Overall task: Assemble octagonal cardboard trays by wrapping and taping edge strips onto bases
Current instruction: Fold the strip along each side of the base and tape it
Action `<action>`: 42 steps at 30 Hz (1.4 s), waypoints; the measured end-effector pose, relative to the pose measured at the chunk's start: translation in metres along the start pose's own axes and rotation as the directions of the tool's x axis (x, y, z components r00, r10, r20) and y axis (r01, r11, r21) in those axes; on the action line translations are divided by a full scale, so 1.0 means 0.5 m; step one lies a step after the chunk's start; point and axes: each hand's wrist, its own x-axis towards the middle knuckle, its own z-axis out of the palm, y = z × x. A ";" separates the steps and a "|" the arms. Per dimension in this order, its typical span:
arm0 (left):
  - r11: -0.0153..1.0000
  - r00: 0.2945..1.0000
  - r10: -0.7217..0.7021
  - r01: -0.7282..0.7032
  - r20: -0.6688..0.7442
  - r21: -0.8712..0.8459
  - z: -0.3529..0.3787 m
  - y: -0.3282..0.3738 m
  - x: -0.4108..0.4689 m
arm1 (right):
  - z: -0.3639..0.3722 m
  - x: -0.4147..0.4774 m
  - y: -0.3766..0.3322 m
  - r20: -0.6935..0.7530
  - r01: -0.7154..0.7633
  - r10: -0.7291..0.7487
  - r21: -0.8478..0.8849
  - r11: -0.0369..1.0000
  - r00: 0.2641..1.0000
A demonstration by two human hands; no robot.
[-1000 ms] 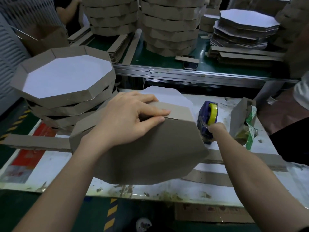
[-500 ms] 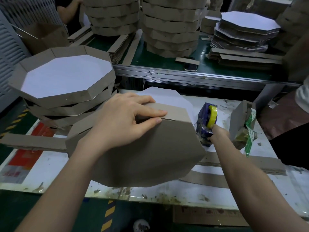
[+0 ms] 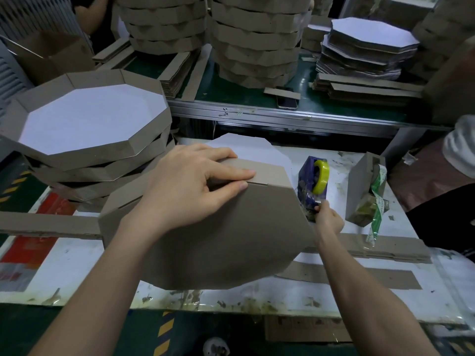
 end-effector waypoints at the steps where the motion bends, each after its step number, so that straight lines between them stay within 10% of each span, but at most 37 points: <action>1: 1.000 1.000 0.004 -0.004 0.005 0.000 0.000 0.000 0.000 | -0.005 -0.003 0.012 0.004 0.026 -0.025 -0.003 1.000 1.000; 42: 0.991 0.990 -0.125 0.122 -0.061 -0.064 -0.046 -0.050 -0.098 | -0.034 0.107 0.028 0.087 0.267 -0.258 -0.476 0.838 0.962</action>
